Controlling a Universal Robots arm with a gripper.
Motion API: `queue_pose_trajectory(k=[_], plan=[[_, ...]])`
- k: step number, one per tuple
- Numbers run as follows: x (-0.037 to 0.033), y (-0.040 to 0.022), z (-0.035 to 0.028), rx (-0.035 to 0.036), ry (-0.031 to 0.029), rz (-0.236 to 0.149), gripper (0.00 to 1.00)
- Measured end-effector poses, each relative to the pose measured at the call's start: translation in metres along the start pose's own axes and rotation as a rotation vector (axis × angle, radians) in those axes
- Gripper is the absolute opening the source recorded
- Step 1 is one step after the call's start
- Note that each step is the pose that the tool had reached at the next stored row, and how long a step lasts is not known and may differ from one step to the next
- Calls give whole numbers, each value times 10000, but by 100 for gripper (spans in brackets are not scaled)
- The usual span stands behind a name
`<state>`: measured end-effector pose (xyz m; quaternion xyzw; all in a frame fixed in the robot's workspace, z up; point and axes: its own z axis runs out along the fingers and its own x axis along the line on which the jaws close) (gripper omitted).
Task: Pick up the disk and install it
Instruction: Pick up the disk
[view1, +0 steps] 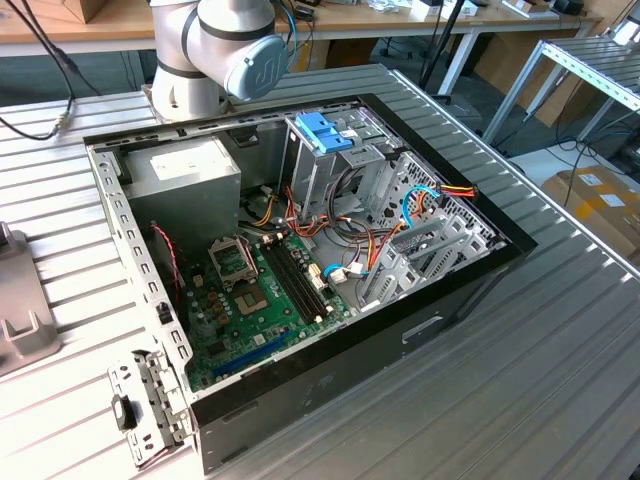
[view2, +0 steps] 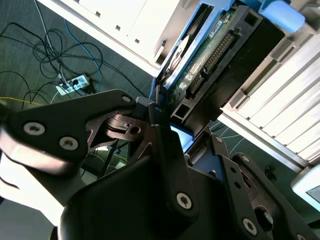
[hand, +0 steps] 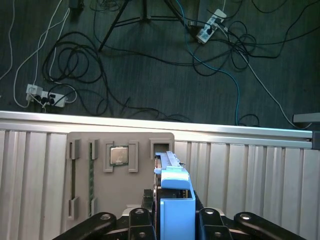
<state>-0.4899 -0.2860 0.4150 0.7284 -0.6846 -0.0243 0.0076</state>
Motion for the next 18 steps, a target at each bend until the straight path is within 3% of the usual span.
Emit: queue_pose_trajectory(k=[18], plan=[[-3,6,-128,-1,0,0,37]])
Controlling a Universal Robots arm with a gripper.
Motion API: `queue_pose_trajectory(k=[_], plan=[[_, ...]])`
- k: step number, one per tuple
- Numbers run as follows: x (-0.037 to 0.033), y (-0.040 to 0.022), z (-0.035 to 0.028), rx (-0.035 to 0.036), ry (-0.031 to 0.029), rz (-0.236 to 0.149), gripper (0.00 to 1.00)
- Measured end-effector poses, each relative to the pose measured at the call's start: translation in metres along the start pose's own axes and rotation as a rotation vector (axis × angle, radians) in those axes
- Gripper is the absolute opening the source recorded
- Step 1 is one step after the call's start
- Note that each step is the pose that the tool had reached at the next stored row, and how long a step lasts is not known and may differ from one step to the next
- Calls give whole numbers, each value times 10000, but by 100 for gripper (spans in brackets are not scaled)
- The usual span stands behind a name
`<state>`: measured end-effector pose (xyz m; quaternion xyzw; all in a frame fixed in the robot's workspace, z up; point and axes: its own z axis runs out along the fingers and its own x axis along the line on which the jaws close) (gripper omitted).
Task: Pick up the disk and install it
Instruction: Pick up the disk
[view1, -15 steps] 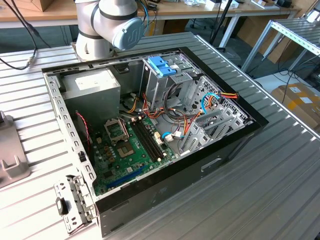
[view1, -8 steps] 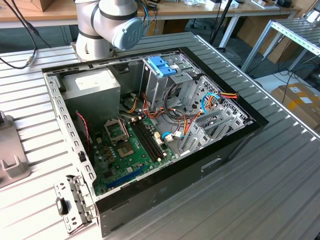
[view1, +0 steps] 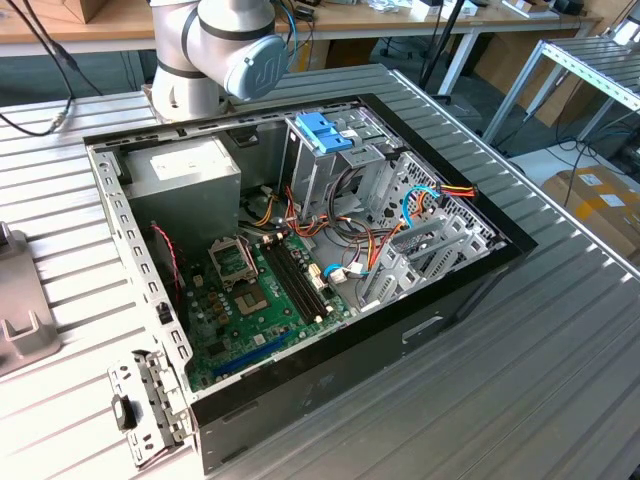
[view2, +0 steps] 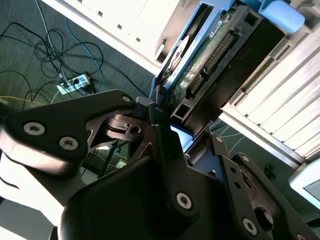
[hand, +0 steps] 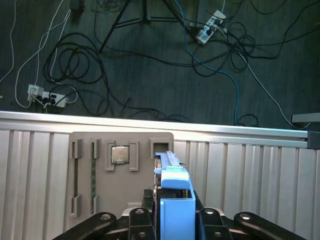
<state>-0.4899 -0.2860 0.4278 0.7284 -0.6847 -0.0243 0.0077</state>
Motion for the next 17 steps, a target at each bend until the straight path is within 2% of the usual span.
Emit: queue_pose_trajectory(k=[10,17], plan=[[-2,3,-80,2,-1,0,37],[-4,7,-158,2,-1,0,37]])
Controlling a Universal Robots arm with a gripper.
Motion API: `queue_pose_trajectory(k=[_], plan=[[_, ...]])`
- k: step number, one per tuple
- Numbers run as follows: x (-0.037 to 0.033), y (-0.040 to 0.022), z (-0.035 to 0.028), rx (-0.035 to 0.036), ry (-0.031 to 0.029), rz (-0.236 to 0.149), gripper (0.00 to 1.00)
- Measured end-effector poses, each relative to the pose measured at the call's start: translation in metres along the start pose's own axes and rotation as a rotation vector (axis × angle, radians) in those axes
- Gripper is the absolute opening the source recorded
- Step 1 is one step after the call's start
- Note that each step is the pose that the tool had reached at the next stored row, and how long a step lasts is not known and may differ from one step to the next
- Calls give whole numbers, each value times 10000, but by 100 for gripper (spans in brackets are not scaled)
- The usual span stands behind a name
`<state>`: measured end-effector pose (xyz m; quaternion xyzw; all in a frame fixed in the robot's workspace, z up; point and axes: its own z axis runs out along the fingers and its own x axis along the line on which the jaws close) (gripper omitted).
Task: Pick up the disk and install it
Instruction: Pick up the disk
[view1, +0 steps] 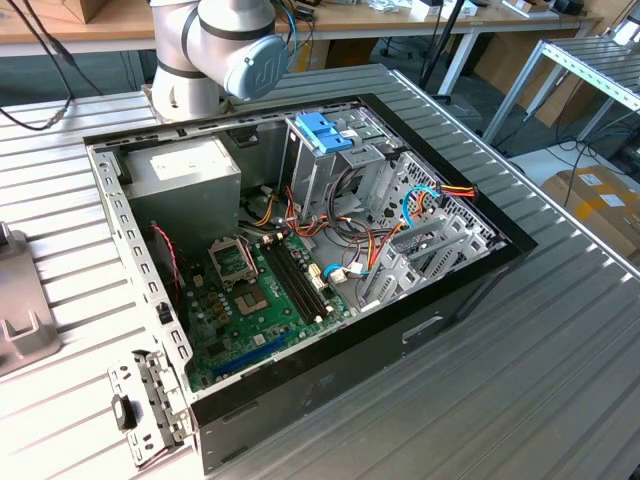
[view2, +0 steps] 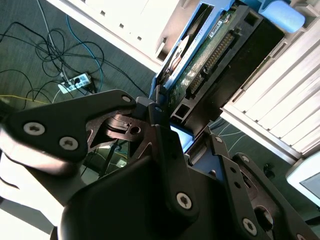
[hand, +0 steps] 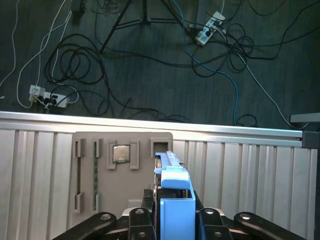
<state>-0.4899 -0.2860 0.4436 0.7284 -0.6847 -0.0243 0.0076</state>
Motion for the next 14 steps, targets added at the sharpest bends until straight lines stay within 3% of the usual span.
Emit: queue_pose_trajectory(k=[14], plan=[[-3,5,-126,-1,1,0,37]])
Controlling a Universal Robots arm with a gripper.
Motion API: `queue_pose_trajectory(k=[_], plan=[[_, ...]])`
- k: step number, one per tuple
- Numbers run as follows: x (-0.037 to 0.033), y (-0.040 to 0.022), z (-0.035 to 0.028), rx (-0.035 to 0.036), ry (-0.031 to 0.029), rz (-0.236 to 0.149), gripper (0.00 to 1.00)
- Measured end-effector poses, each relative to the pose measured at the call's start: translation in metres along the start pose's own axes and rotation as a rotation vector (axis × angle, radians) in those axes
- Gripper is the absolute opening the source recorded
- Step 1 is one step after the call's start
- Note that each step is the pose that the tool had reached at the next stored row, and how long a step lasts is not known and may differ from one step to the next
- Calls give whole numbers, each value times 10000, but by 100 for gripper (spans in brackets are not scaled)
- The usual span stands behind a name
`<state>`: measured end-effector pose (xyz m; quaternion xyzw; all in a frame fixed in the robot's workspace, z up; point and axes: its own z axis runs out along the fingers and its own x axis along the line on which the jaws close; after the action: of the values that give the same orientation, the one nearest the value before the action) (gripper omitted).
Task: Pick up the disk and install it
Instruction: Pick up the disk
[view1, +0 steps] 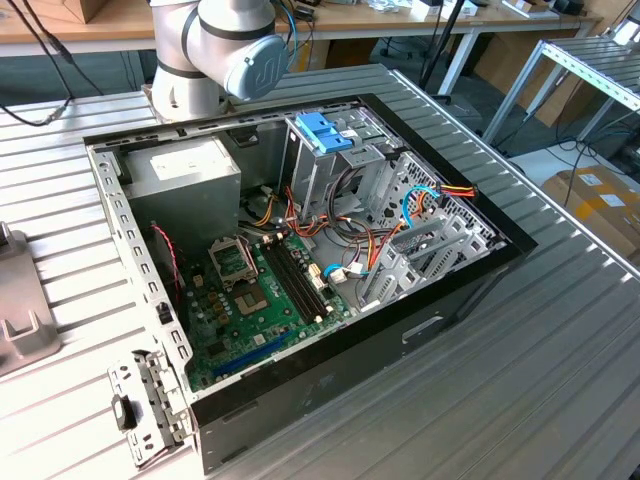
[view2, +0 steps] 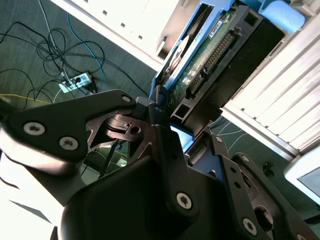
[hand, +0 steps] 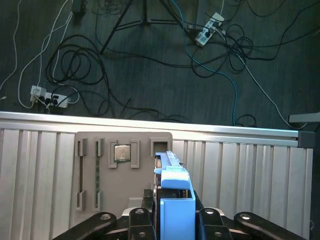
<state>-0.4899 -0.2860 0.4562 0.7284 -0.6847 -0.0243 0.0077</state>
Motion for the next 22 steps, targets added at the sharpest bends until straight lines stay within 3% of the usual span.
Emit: queue_pose_trajectory(k=[22], plan=[[-5,8,-181,0,0,0,37]])
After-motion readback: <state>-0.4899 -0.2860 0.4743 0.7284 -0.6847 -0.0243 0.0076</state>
